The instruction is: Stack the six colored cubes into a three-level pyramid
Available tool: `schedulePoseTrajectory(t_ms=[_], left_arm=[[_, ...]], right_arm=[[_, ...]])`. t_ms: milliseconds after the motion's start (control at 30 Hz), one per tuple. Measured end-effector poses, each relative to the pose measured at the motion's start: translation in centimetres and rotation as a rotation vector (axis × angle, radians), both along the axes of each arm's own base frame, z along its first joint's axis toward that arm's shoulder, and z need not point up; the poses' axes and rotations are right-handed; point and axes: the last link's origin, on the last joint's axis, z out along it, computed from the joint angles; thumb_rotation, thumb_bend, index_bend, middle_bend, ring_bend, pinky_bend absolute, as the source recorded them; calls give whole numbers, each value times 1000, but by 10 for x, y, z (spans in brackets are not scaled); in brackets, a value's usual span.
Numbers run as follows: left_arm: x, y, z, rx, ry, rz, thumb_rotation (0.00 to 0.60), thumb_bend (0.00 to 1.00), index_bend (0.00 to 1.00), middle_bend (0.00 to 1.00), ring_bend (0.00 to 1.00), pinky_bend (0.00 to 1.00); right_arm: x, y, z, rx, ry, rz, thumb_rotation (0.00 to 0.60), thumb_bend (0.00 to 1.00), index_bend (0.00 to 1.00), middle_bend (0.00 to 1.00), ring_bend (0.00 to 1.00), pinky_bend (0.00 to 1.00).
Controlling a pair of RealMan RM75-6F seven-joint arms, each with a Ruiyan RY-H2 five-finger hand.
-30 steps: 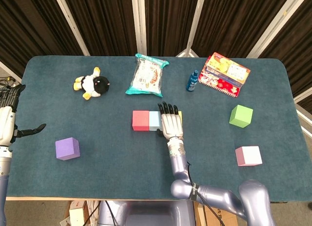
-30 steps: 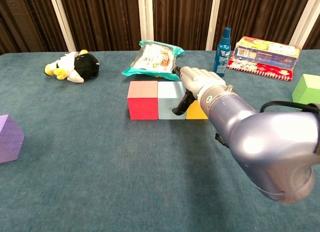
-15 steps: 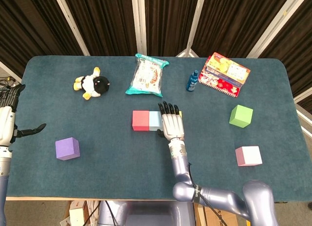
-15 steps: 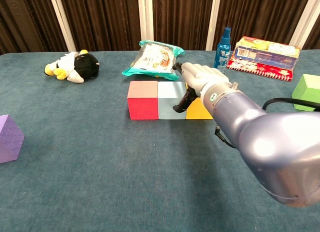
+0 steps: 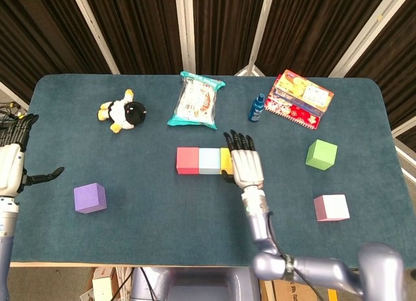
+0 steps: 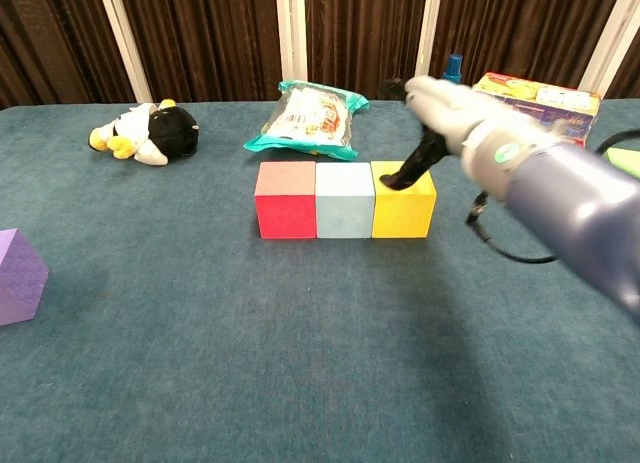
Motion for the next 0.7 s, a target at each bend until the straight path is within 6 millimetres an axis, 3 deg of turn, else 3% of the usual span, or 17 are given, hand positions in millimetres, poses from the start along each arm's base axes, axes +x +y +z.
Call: schedulePoseTrajectory(t_ms=[233,500,700], left_arm=[[1,-1,-2,2,30,-6,600,122,0,20,0,42],[3,-3,-2,20,60,-13,600,123,0,20,0,42],[3,-3,-3,20,67,-14,600,123,0,20,0,42]], right_arm=[[-39,5,53,-42,25,-45,600,308,0,0,0,0],[-83,11,96,-47,98,-105,600,308,0,0,0,0],[-110,31,120,4,137,-125,600,308,0,0,4,0]])
